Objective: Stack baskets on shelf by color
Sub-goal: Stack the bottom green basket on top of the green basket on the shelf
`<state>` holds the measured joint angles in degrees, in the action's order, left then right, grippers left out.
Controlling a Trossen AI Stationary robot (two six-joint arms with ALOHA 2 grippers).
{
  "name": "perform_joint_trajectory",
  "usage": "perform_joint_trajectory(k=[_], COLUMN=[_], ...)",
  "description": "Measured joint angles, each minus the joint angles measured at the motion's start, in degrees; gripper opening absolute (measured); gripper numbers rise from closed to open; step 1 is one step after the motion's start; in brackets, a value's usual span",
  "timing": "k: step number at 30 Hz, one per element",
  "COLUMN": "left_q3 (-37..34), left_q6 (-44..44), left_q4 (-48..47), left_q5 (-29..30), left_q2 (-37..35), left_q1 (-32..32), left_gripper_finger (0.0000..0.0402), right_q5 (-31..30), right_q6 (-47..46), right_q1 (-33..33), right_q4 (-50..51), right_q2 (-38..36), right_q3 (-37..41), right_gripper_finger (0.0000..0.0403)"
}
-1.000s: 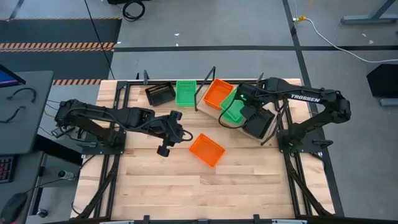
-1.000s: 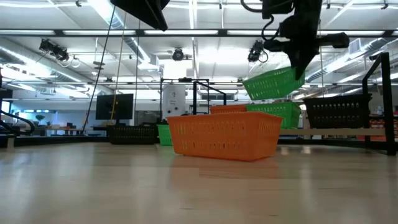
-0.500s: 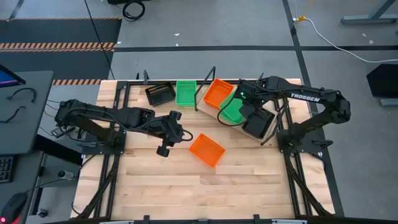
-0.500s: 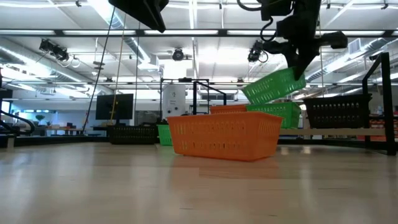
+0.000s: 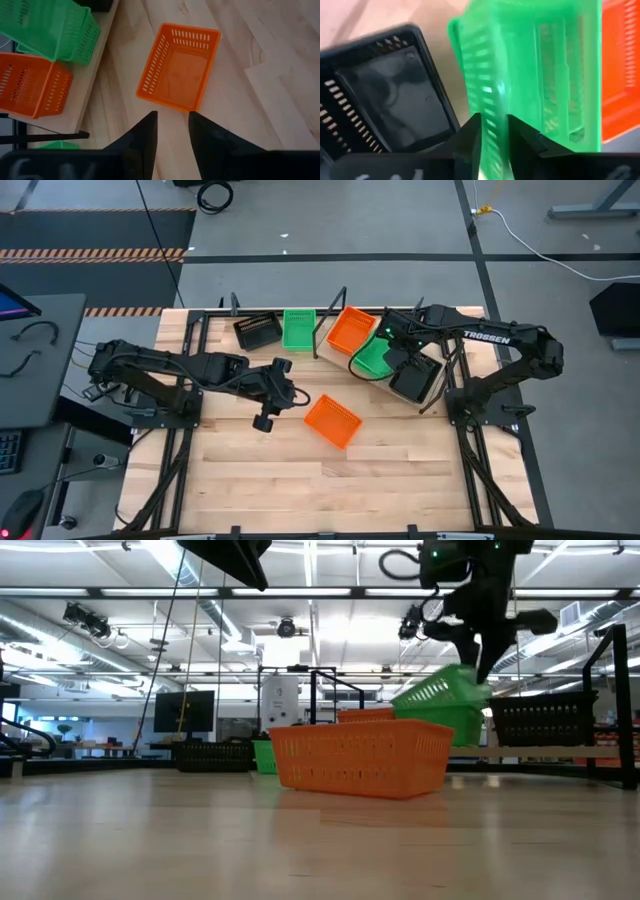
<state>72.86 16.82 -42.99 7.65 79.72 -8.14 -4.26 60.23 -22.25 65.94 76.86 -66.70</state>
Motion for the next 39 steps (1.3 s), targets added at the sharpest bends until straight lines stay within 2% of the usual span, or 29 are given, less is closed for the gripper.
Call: perform_joint_trajectory(k=[9,14,18,21,29,31,36,39], left_q3=[0.0,0.0,0.0,0.0,0.0,0.0,0.0,0.0], left_q6=[-0.2,-0.2,-0.2,-1.0,-1.3,-1.3,-1.3,-1.5], left_q4=[0.2,0.9,0.9,0.9,0.9,0.9,0.9,0.9], left_q5=[0.0,0.0,0.0,0.2,0.3,0.3,0.3,0.3], left_q2=[0.0,0.0,0.0,0.0,0.0,0.0,0.0,0.0], left_q1=[0.0,0.0,0.0,0.0,0.0,0.0,0.0,0.0], left_gripper_finger=[0.0117,0.0117,0.0117,0.0117,0.0117,0.0117,0.0117,0.0117], right_q5=[-0.6,-2.8,-3.1,-1.9,-0.8,-1.3,-1.9,-1.5], right_q6=[-0.1,2.4,2.8,2.8,2.4,2.8,2.8,2.8], right_q1=[-2.3,-1.9,-1.8,-1.8,-1.4,-0.8,-0.6,-0.7], right_q4=[-2.5,-4.9,-4.8,-4.2,-2.8,-2.7,-4.0,-3.4], right_q2=[-0.3,-1.1,-1.1,-1.1,-1.1,-1.1,-1.1,-1.1], right_q3=[1.9,1.9,1.9,1.9,1.9,1.9,1.9,1.9], right_gripper_finger=[0.0154,0.0164,0.0149,0.0124,0.0017,0.0014,0.0048,0.005])
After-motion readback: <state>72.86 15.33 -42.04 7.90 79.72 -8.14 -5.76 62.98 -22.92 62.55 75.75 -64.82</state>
